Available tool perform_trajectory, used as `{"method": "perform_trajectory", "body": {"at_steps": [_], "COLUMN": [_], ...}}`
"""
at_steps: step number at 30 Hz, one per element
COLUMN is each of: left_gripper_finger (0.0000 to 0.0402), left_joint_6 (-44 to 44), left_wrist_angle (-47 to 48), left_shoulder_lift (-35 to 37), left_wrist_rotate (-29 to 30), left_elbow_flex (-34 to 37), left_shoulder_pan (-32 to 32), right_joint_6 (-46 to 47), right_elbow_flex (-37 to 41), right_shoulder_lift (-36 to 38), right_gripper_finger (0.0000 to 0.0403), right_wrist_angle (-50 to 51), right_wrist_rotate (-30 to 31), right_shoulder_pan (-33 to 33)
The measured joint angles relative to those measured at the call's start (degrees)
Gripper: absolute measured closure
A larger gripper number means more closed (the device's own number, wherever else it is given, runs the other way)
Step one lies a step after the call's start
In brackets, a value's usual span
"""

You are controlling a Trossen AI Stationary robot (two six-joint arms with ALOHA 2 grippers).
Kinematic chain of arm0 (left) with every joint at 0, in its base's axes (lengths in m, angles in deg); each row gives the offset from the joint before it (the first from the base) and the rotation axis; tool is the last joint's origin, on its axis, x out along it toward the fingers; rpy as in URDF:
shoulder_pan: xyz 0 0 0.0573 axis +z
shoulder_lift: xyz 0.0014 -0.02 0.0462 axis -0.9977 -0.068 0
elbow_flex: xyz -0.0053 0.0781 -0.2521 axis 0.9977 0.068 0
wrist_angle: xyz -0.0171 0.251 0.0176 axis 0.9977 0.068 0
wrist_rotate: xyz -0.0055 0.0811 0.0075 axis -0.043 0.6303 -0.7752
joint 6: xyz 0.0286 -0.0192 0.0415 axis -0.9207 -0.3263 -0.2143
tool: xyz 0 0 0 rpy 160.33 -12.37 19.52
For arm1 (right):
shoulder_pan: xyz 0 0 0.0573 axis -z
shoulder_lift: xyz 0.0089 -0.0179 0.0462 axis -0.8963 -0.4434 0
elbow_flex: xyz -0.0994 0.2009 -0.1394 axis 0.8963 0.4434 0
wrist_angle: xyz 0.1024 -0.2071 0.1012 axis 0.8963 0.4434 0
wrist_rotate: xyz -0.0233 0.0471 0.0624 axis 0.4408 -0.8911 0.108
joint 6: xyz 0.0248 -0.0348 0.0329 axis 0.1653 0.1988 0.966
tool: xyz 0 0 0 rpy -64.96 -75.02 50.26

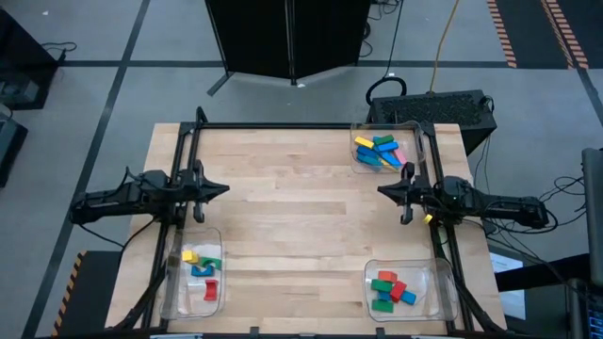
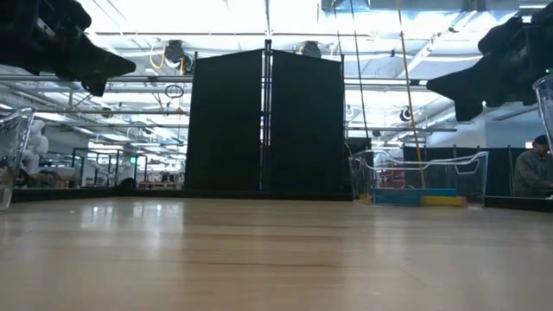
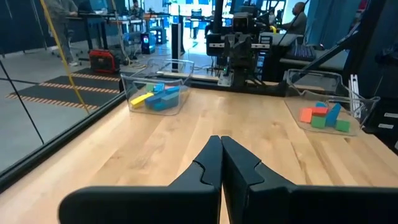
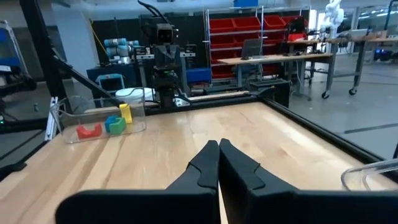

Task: Sort blocks by size
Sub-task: Return to Home Position

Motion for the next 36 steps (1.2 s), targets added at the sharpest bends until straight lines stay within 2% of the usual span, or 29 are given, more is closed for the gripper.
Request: {"method": "perform_trajectory", "body": {"at_steps": [6, 12, 18, 22, 25, 28, 36], "left_gripper_finger": [0.0401, 0.0401, 0.0401, 0.0401, 0.0401, 0.0401, 0.0401], "left_joint_6": [1.0, 4.1, 6.0, 5.9, 3.7, 3.0, 2.3], "left_wrist_angle": [-1.1, -10.9, -11.8, -12.8, -16.9, -17.0, -16.9], "left_shoulder_lift": [0.0, 0.0, 0.0, 0.0, 0.0, -0.1, 0.0], "left_wrist_rotate": [0.0, 0.0, -3.0, -1.2, -0.1, 0.7, 0.5], "left_elbow_flex": [0.9, 7.1, 8.8, 9.2, 10.7, 10.8, 10.8], "left_shoulder_pan": [0.0, 0.0, -1.0, -2.8, -3.9, -4.0, -4.0], "right_joint_6": [-0.1, 1.1, 1.8, 1.6, 2.0, 1.0, 0.8], "right_elbow_flex": [0.0, 0.0, 0.0, 0.0, 0.0, 0.0, 0.0], "right_shoulder_lift": [0.5, 0.5, -1.1, -2.0, -2.0, -2.0, -2.0], "right_gripper_finger": [0.0403, 0.0403, 0.0403, 0.0403, 0.0403, 0.0403, 0.0403], "right_wrist_angle": [0.1, 0.3, 0.6, 0.6, 0.4, 0.0, -0.2], "right_wrist_rotate": [0.0, -0.2, -1.5, -1.2, 0.3, 2.9, 4.6], "right_shoulder_pan": [0.0, 0.0, -1.9, -3.7, -5.4, -7.0, -9.0]}}
